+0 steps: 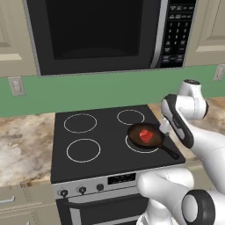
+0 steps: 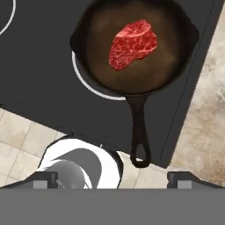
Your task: Pick up the pan with the steak in it and place it on the dining table. Then place the steak on the plate.
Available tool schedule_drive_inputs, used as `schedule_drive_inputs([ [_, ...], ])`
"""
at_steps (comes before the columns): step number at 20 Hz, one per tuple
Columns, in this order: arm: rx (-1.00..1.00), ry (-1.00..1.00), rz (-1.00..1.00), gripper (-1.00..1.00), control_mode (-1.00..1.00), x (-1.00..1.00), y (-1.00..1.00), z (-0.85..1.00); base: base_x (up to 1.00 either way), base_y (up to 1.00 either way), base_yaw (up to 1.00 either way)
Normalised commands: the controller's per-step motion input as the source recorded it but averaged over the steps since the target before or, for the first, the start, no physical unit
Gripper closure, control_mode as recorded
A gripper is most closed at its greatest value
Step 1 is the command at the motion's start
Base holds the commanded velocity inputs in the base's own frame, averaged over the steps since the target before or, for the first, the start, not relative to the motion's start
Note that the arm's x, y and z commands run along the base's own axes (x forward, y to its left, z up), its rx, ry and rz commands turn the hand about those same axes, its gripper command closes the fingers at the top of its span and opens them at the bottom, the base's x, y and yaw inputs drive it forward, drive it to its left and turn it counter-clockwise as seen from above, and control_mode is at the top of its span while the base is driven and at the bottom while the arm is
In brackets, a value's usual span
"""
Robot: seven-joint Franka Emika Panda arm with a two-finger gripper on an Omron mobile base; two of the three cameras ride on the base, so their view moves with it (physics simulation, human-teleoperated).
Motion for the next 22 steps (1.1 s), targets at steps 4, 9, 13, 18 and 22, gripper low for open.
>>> schedule_drive_inputs([
  [4, -0.01, 0.15, 0.13, -1.00, -1.00, 0.02, -0.34, -0.72, 0.00, 0.00, 0.00],
  [9, 0.00, 0.12, 0.12, -1.00, -1.00, 0.00, -0.35, -0.70, 0.00, 0.00, 0.00],
  [13, 0.00, 0.04, 0.08, -1.00, -1.00, 0.03, -0.17, -0.57, 0.00, 0.00, 0.00],
  [18, 0.00, -0.05, 0.02, -1.00, -1.00, 0.21, -0.01, -0.47, 0.00, 0.00, 0.00],
  [22, 0.00, -0.10, 0.00, -1.00, -1.00, 0.31, 0.00, -0.36, 0.00, 0.00, 0.00],
])
